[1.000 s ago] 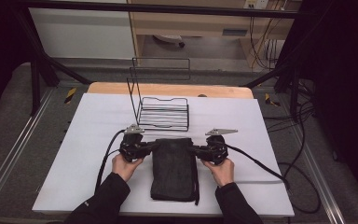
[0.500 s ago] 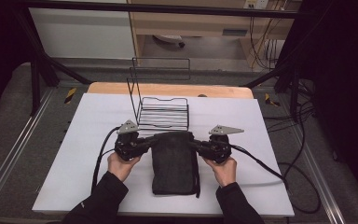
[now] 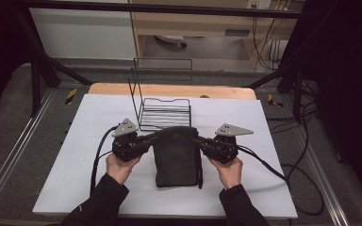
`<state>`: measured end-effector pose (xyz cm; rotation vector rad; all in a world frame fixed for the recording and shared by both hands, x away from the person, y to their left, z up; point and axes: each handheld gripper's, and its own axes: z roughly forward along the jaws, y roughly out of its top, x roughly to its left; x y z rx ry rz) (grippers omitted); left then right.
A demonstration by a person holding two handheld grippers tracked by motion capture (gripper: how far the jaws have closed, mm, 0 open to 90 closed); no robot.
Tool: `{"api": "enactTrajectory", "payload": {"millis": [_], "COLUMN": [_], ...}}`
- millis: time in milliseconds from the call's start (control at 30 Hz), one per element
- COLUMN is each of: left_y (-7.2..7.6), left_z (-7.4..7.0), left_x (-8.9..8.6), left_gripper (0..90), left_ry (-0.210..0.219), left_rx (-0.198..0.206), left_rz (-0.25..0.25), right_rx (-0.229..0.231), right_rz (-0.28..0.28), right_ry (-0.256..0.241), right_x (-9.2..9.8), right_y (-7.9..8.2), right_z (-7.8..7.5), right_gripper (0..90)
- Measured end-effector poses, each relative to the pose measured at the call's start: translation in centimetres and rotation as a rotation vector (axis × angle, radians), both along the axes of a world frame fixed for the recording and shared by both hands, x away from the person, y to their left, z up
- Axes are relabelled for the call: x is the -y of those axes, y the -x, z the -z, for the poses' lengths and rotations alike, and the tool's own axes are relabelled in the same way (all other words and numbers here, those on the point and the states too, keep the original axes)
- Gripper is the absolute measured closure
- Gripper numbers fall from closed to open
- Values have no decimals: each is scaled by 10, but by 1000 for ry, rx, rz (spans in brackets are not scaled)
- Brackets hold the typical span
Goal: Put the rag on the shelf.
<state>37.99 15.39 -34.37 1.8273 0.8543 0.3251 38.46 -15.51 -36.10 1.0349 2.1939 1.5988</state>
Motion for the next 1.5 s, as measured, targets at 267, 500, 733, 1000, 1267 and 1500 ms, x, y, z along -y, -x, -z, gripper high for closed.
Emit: {"api": "enactTrajectory", "payload": {"millis": [267, 500, 733, 1000, 1267, 1500], "left_y": [5, 6, 4, 0, -8, -12], "left_z": [-11, -23, -35, -50, -63, -79], "left_x": [-1, -2, -3, -4, -6, -7], "left_gripper": [806, 806, 806, 807, 808, 810], "left_ry": [20, 40, 78, 114, 149, 159], "left_rx": [41, 83, 112, 146, 175, 216], "left_rz": [-6, -11, -18, -36, -68, -89], "right_rx": [60, 95, 146, 205, 262, 293], "right_rz": [10, 16, 34, 49, 69, 93], "right_ry": [-13, -25, -28, -43, -54, -71], "right_x": [0, 1, -1, -5, -11, -17], "right_y": [7, 9, 11, 12, 8, 1], "right_z": [-14, -27, -42, -56, -70, -82], "right_gripper": [795, 796, 798, 798, 798, 798]}}
